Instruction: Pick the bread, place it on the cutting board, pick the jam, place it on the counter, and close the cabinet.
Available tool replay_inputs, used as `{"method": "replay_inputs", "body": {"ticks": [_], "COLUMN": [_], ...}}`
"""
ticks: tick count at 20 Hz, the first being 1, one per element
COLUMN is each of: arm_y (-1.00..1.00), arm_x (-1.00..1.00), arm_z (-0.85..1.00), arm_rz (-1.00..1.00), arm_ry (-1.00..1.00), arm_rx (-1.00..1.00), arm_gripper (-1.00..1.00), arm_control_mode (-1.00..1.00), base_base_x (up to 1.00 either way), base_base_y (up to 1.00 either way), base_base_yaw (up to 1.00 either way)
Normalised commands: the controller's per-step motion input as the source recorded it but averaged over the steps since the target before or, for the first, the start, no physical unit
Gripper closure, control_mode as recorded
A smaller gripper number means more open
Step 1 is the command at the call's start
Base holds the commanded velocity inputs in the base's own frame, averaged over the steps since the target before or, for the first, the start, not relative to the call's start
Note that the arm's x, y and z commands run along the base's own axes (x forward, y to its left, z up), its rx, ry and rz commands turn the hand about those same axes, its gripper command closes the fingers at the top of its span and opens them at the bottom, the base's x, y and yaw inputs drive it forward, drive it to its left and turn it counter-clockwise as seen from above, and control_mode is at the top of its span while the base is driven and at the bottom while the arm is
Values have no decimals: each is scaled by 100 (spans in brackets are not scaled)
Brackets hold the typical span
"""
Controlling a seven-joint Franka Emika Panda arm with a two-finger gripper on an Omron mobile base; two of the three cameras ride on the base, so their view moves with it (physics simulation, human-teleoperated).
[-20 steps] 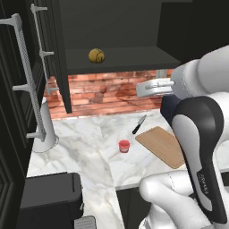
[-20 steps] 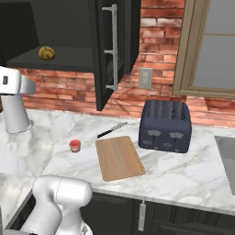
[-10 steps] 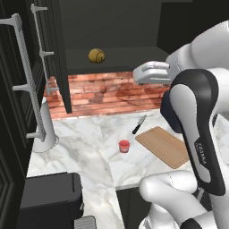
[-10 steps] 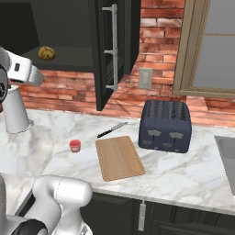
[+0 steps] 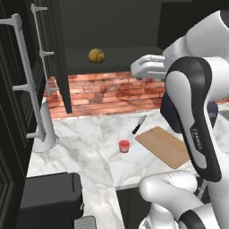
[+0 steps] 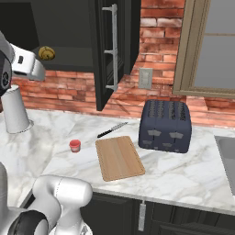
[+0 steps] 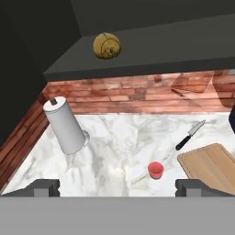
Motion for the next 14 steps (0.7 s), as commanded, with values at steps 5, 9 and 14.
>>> {"method": "replay_inputs", "body": {"ticks": [5,9,14], "arm_y": [0,0,0], "arm_x": [18,25,19], "arm_z": [0,0,0], "arm_rz": [0,0,0], "arm_ry": [0,0,0], "arm_rx": [-2,-2,-2], "arm_gripper": [-100,-100,-100], "arm_control_mode": [-100,-100,-100], "base_base_x": [0,0,0], "base_base_y": [0,0,0], "base_base_yaw": [0,0,0]}}
